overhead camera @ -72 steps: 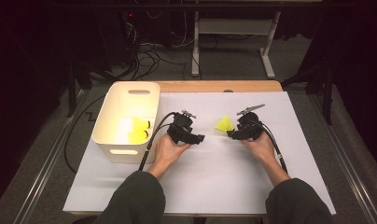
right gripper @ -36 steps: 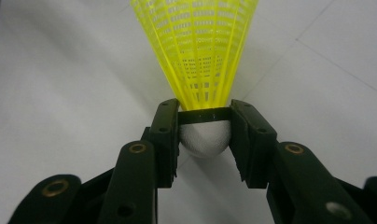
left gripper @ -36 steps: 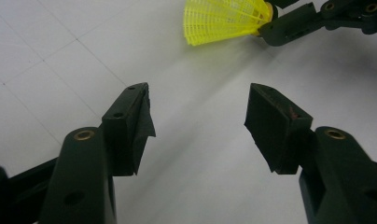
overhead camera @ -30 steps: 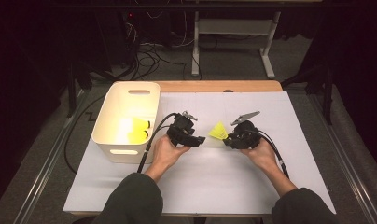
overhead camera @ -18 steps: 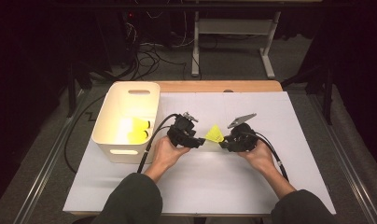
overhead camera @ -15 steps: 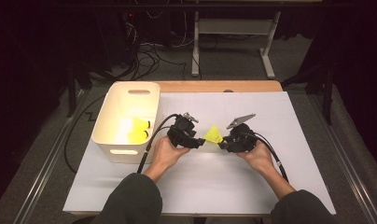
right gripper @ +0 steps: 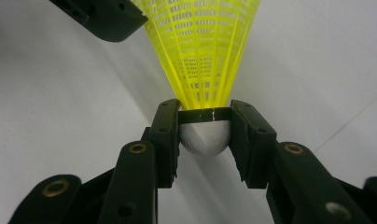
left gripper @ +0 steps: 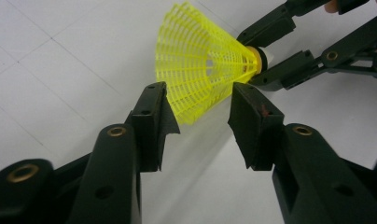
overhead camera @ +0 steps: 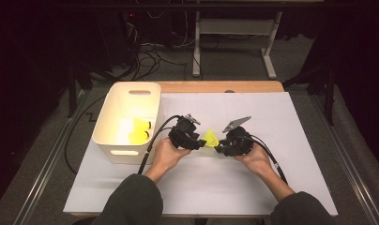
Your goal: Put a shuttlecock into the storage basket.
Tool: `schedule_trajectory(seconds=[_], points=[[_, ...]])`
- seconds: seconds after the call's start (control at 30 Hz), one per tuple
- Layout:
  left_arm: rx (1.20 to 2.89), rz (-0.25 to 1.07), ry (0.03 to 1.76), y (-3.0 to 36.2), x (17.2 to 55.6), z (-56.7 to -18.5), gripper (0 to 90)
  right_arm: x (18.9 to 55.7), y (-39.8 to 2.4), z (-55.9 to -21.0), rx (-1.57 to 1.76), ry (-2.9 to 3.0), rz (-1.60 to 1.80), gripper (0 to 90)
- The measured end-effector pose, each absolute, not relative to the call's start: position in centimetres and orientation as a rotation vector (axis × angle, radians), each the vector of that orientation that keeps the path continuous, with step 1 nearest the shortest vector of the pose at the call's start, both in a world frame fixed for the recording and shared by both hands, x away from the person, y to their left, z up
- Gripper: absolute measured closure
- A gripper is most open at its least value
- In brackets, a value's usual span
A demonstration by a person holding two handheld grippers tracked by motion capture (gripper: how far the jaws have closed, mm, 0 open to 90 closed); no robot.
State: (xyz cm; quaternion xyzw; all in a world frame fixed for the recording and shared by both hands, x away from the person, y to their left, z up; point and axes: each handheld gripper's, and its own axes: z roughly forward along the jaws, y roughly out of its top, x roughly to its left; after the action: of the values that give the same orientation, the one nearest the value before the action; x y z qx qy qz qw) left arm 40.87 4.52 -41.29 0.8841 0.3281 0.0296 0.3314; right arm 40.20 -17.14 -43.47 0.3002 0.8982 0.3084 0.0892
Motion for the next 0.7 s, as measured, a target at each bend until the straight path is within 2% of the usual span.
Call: schedule_trajectory(seconds=[0.5, 0.7], points=[[2.356, 0.075, 0.794, 4.5, 40.6, -41.1, 83.4, 40.2, -16.0, -43.8, 0.880, 2.709, 0.916, 65.0], [2.361, 0.054, 0.791, 4.4, 40.6, -41.1, 88.7, 40.3, -15.9, -44.0, 0.866, 2.707, 0.914, 64.6]])
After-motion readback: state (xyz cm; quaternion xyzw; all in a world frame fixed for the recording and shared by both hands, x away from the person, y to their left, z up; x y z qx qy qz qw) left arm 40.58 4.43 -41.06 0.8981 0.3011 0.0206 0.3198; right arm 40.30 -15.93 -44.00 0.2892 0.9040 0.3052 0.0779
